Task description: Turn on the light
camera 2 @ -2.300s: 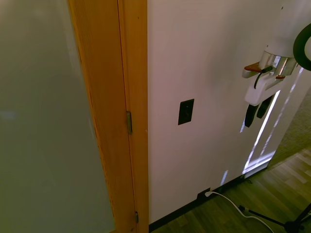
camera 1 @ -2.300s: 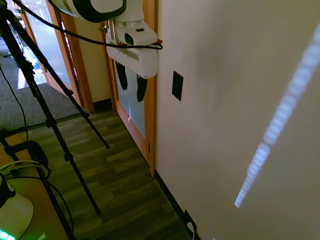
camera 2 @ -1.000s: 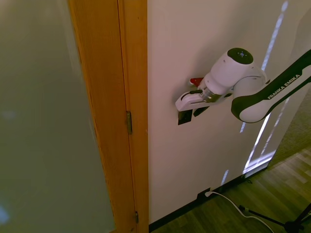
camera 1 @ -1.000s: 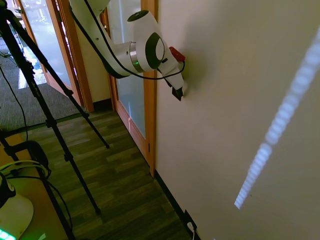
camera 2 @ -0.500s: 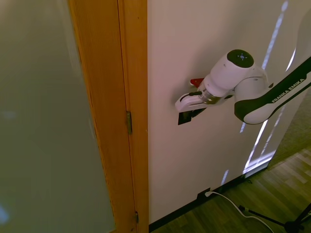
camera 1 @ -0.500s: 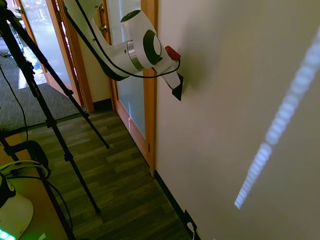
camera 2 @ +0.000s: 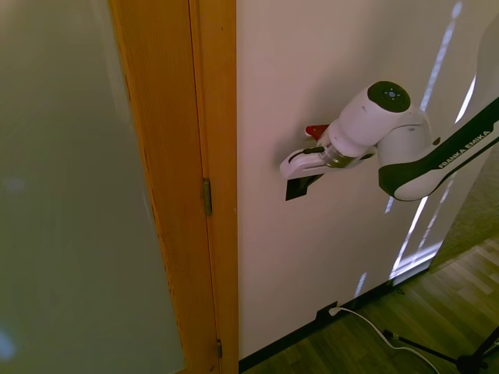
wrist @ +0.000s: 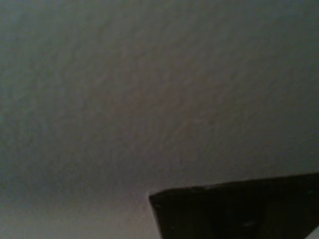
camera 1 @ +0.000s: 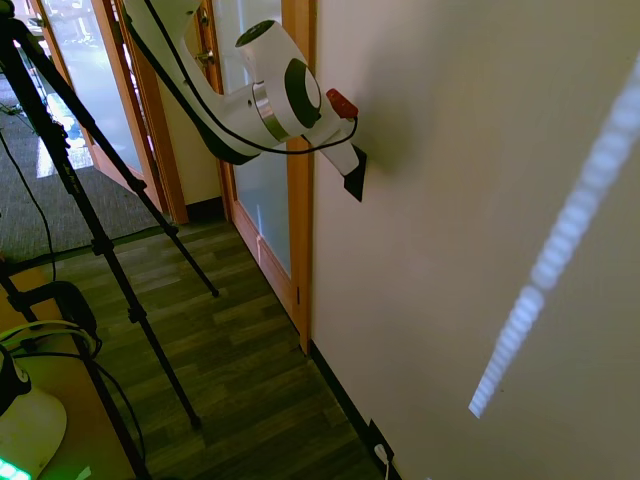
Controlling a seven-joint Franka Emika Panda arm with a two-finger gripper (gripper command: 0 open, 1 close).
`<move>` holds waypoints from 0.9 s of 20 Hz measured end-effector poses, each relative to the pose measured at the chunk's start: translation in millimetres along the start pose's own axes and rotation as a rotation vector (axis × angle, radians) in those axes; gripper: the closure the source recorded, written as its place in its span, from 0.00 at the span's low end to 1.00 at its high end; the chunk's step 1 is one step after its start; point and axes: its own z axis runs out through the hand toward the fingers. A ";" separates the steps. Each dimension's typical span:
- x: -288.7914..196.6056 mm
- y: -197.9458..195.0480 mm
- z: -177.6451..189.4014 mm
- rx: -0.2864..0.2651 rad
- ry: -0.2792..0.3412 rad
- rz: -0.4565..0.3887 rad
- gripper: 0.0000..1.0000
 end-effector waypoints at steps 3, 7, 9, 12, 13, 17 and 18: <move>0.3 2.5 -2.2 0.024 0.005 0.015 1.00; 0.7 0.7 -22.5 0.074 0.051 0.012 1.00; 0.8 0.8 -27.6 0.091 0.063 0.006 0.00; 3.9 9.0 -29.0 0.140 0.046 0.006 0.00; 5.3 12.5 -31.1 0.163 0.047 0.013 0.00; 19.0 46.6 -66.5 0.324 0.074 0.079 0.00; 13.3 66.7 -77.7 0.348 0.080 0.091 0.00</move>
